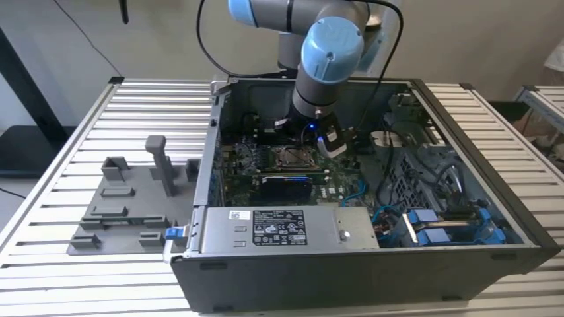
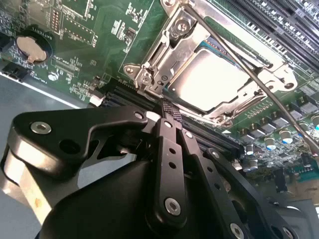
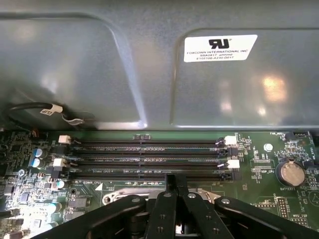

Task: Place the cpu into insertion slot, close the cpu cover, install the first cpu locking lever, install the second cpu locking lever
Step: 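Install the first cpu locking lever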

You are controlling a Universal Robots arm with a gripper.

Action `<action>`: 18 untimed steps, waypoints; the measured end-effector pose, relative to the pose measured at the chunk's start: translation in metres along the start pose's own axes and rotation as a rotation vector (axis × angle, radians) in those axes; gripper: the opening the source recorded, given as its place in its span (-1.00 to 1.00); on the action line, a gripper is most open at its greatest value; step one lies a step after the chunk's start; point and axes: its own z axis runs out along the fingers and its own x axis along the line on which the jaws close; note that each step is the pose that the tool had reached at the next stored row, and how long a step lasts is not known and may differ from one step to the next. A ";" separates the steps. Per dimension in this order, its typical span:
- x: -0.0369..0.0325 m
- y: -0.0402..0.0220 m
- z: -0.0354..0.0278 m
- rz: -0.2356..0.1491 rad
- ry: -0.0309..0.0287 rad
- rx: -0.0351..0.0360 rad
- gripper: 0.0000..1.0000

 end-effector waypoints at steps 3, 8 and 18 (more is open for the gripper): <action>-0.0001 0.0000 0.0008 0.000 0.0000 0.0010 -0.79; -0.0001 0.0016 0.0035 0.000 0.0002 0.0107 -0.79; -0.0002 0.0119 -0.0079 0.000 0.0000 0.0123 -0.79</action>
